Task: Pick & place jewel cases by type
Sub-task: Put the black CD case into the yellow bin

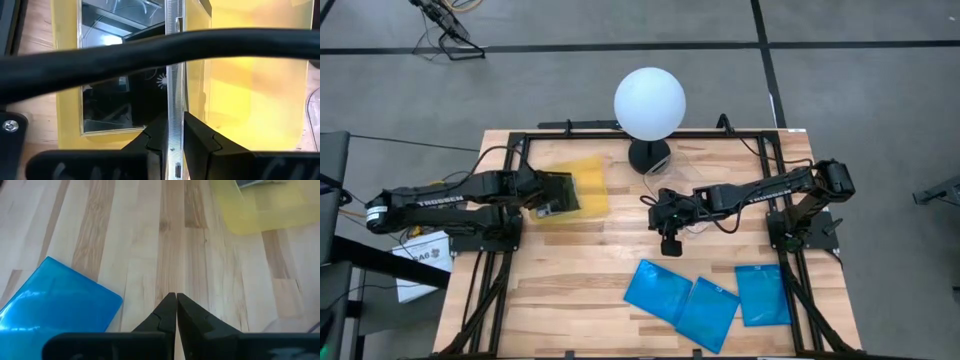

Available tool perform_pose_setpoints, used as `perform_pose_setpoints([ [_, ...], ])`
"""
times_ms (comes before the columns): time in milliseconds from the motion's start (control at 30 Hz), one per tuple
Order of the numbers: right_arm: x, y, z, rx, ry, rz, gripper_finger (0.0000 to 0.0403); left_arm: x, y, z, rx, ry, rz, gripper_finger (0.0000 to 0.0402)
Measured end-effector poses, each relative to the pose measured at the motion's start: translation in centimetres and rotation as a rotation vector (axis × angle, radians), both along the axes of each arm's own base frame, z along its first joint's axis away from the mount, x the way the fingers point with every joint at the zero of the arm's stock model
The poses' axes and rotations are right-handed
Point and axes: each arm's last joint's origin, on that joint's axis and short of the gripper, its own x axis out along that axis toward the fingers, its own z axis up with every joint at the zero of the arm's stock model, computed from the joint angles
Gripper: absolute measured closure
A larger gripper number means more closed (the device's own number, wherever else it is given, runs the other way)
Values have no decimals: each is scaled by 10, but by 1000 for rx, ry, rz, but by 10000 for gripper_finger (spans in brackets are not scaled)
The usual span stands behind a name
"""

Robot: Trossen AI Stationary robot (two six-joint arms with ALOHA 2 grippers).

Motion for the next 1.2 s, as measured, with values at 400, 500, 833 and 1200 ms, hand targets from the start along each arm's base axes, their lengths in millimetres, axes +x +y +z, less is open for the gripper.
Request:
perform_pose_setpoints([
  [400, 0, 0, 0, 1, -4, -1, 395, -15, -3, 35, 90, -61, -15, 374],
  [500, 0, 0, 0, 1, -5, 0, 395, -24, -6, 39, 59, 0, -10, 373],
  [833, 2, 0, 2, 3, -24, -1, 395, -25, -8, 38, 22, 14, -53, 373],
  [1200, 2, 0, 2, 16, -26, -14, 395, -26, -8, 37, 20, 39, -109, 368],
])
